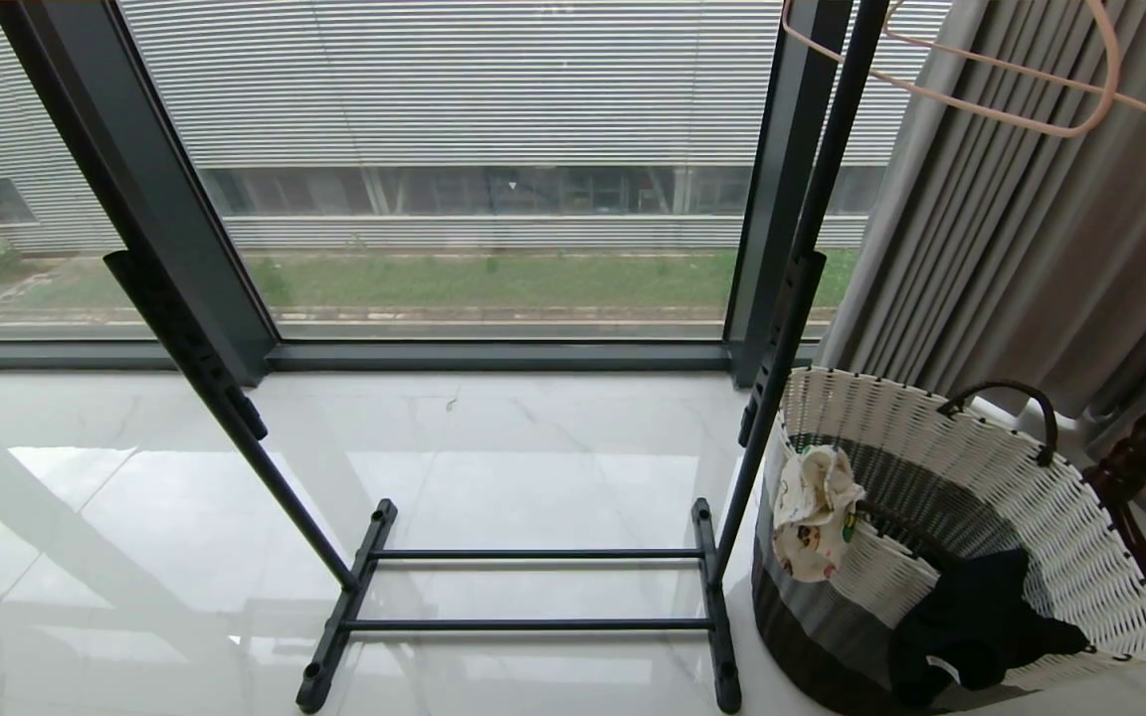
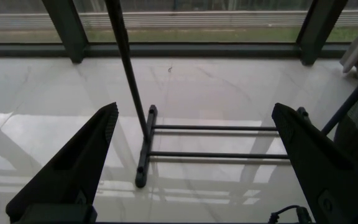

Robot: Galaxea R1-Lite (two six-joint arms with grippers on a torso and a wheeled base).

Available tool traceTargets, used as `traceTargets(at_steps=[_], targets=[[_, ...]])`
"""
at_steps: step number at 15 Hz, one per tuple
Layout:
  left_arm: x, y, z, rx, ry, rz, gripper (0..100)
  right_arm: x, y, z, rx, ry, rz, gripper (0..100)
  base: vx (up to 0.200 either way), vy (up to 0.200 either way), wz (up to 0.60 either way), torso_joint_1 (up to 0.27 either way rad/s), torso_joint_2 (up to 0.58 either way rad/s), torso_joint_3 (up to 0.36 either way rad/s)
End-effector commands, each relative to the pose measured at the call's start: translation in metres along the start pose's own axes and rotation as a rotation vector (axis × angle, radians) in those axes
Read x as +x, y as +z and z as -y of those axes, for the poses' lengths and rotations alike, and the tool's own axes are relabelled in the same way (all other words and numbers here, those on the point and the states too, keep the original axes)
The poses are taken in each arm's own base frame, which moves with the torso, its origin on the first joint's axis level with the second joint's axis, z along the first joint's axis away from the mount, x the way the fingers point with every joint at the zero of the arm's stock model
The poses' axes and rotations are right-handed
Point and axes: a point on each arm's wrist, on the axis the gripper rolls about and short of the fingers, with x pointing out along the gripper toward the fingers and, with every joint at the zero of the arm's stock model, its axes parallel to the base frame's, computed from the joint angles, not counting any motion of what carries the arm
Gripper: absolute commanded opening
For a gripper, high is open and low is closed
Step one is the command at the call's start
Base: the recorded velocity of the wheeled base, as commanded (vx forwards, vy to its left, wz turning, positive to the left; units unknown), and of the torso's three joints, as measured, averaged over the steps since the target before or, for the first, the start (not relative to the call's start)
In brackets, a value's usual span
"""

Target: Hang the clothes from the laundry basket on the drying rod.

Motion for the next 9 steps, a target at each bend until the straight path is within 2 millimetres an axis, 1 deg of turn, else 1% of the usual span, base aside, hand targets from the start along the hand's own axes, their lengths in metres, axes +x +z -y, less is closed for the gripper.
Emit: traceTargets(at_steps=[1, 3, 5, 7, 8, 9], targets=[[0.0, 0.0, 0.0, 0.0, 0.001, 0.0, 100, 0.0, 0.0, 0.0, -0.011, 0.0, -0.001, 100, 0.0, 0.0, 0.0, 0.0, 0.0, 0.0], [0.0, 0.0, 0.0, 0.001, 0.001, 0.0, 100, 0.001, 0.0, 0.0, -0.026, 0.004, -0.018, 100, 0.0, 0.0, 0.0, 0.0, 0.0, 0.0], [0.0, 0.0, 0.0, -0.003, -0.001, 0.0, 100, 0.006, 0.002, 0.001, -0.028, 0.05, -0.085, 100, 0.0, 0.0, 0.0, 0.0, 0.0, 0.0], [0.0, 0.0, 0.0, 0.0, -0.001, 0.0, 100, 0.006, 0.003, 0.0, -0.057, 0.087, -0.072, 100, 0.0, 0.0, 0.0, 0.0, 0.0, 0.0], [0.0, 0.0, 0.0, -0.002, -0.001, 0.0, 100, 0.004, 0.016, -0.002, -0.064, 0.162, -0.02, 100, 0.0, 0.0, 0.0, 0.0, 0.0, 0.0], [0.0, 0.0, 0.0, -0.003, -0.001, 0.0, 100, 0.002, 0.04, -0.004, -0.075, 0.24, 0.008, 100, 0.0, 0.0, 0.0, 0.0, 0.0, 0.0]])
